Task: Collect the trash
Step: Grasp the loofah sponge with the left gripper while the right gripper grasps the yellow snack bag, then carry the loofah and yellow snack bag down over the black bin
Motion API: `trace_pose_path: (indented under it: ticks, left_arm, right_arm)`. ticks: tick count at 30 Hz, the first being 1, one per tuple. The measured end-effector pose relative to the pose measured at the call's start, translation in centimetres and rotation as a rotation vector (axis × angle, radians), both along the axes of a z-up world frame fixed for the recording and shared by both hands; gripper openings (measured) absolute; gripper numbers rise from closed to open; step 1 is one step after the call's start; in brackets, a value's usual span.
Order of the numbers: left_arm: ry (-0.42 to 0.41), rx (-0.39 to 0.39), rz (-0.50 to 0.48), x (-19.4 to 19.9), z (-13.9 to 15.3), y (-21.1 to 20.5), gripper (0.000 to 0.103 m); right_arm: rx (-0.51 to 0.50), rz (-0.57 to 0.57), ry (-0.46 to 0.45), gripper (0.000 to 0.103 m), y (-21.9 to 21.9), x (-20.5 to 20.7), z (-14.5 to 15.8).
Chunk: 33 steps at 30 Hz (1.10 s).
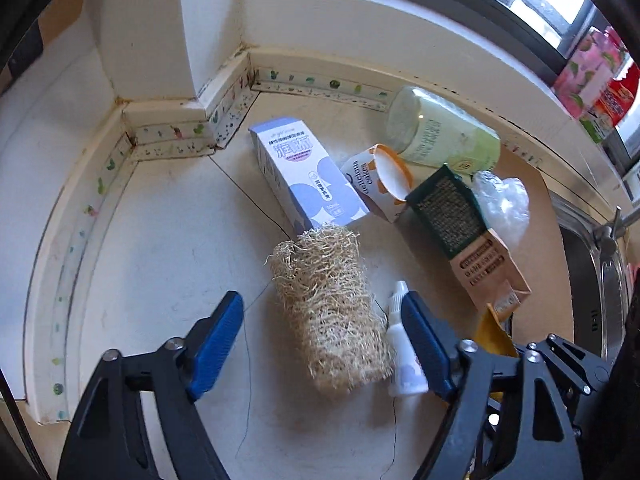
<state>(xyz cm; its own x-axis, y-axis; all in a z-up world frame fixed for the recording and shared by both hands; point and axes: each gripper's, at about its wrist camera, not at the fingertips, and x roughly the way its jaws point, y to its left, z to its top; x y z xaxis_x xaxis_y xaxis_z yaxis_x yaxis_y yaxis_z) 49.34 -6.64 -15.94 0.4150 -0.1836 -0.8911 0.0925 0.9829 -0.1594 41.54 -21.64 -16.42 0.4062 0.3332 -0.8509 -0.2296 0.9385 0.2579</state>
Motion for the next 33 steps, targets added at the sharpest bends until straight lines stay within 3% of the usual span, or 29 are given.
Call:
trace_pose_path:
  ticks: [4, 6, 8, 10, 20, 27, 33]
  left_arm:
    - [0.037, -0.031, 0.028, 0.7, -1.3, 0.2, 0.069]
    - [0.044, -0.039, 0.034, 0.9, -1.7, 0.2, 0.061]
    - [0.04, -0.039, 0.036, 0.9, -1.7, 0.1, 0.045]
    - [0.036, -0.047, 0.045, 0.8, -1.5, 0.2, 0.043]
    - [-0.07, 0.012, 0.058, -3.1, 2.5, 0.9, 0.039]
    - [-0.138, 0.051, 0.01, -9.0, 6.1, 0.9, 0.039]
    - [-0.191, 0.046, -0.048, -15.5, 9.2, 1.6, 0.039]
  right_arm:
    - [0.002, 0.008, -0.012, 0.048, -0.4, 0.0, 0.1]
    - [0.004, 0.012, -0.017, 0.047, -0.5, 0.0, 0.2]
    - [0.007, 0.013, -0.019, 0.045, -0.6, -0.1, 0.4]
    - [0.014, 0.014, -0.017, 0.042, -0.7, -0.2, 0.5]
    - [0.031, 0.019, -0.03, 0.035, -0.3, -2.1, 2.0]
    - [0.036, 0.0, -0.055, 0.035, 0.9, -5.1, 3.8]
    - [0.034, -0.028, -0.087, 0.034, 2.3, -9.9, 6.2]
